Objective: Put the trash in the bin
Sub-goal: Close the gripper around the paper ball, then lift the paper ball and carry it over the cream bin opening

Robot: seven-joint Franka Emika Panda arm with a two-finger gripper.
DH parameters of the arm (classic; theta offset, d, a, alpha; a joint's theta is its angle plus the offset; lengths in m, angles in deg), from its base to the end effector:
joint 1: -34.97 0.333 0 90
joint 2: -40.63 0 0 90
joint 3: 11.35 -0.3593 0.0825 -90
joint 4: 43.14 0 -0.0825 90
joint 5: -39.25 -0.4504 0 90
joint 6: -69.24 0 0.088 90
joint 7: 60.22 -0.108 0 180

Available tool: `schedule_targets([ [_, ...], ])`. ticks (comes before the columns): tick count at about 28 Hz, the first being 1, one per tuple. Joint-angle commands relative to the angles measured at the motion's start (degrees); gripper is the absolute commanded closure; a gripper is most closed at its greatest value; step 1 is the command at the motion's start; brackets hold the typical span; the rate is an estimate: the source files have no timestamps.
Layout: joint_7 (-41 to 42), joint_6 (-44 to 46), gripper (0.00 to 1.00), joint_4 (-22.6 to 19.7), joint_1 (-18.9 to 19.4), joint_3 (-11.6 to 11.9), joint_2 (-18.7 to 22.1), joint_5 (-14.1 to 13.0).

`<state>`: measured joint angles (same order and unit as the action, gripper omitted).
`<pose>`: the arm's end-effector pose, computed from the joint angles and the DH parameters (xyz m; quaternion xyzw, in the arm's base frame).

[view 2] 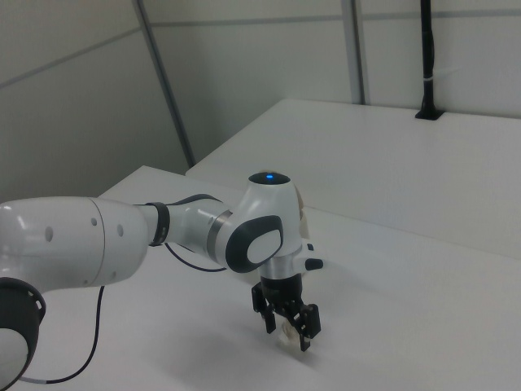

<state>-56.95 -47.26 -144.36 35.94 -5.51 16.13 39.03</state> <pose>0.7054 -0.0544 0.3105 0.9966 -0.0120 -0.0805 0.0141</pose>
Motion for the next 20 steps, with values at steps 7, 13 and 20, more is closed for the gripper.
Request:
schedule_targets([
  [7,0.69,-3.73,0.51,1.2,0.17,0.13,-1.51,-1.36],
  [13,0.51,-3.65,0.53,4.36,-1.23,0.14,0.5,-1.89],
  [20,0.6,-3.38,0.52,8.84,-0.45,-0.57,2.62,-2.77],
])
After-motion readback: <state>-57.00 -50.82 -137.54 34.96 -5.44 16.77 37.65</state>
